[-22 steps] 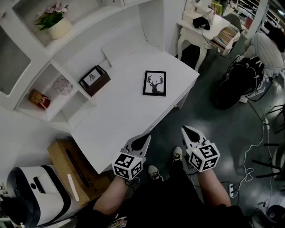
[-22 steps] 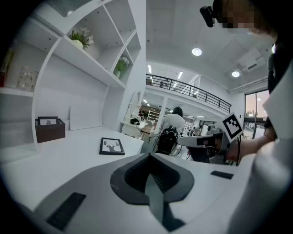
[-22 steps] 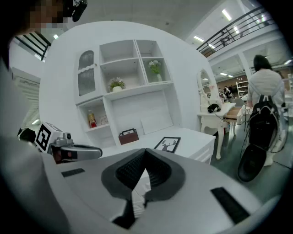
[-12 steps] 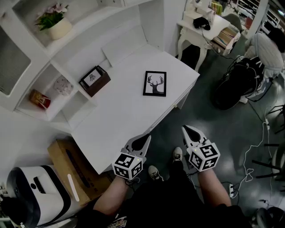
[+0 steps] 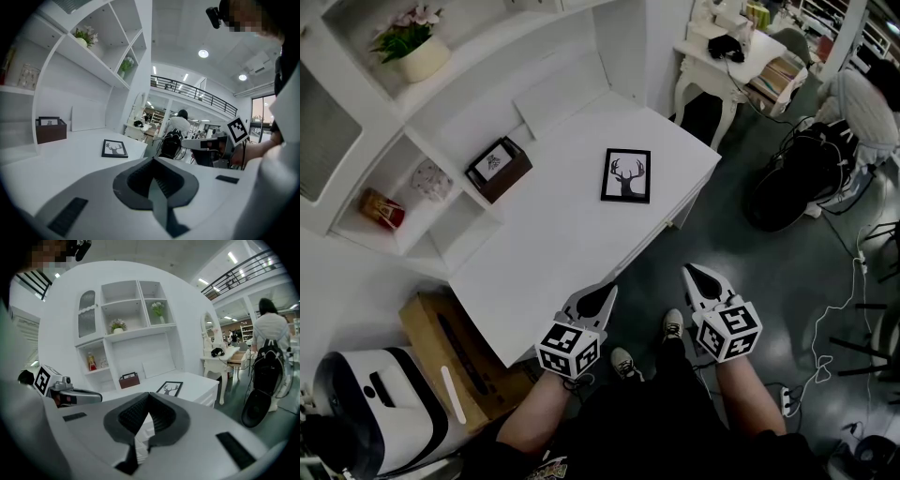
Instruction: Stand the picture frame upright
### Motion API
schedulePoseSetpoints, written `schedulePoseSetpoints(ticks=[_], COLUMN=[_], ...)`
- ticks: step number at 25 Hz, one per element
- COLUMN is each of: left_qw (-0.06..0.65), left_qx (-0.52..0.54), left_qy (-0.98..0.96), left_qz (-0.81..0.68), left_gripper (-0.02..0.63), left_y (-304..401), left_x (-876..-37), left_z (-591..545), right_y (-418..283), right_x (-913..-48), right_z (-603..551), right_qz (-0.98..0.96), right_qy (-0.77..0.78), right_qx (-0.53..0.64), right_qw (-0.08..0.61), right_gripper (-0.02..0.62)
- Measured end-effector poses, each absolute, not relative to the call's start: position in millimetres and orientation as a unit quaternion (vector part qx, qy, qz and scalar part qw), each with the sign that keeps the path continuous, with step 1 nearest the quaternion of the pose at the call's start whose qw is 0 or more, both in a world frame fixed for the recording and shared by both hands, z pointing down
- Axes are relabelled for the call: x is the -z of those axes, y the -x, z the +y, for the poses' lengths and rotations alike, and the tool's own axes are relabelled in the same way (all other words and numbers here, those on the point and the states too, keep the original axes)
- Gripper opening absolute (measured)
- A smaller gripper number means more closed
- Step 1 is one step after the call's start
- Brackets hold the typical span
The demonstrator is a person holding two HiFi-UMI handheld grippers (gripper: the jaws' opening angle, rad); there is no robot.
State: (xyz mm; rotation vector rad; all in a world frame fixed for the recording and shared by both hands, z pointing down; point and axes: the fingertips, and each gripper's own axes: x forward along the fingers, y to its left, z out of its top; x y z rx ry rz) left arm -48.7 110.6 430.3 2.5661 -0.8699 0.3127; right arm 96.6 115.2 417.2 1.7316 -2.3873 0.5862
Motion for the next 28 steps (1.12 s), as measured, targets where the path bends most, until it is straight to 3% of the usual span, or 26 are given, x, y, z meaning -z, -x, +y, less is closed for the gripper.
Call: schedulePoseSetpoints(ticks=[28], left_qw=[0.201], left_qx=[-0.108], left_qy=[-0.904], left_qz=[-0.362], left_gripper=[0.006], left_y=[35], left_x=[-421], left_z=[89], right_y=[-113], right_x=[-411], right_z=[76], right_qz=[-0.819], right_qy=[-0.535], right_qx=[-0.193], right_qw=[0.075], right_gripper=[0.003])
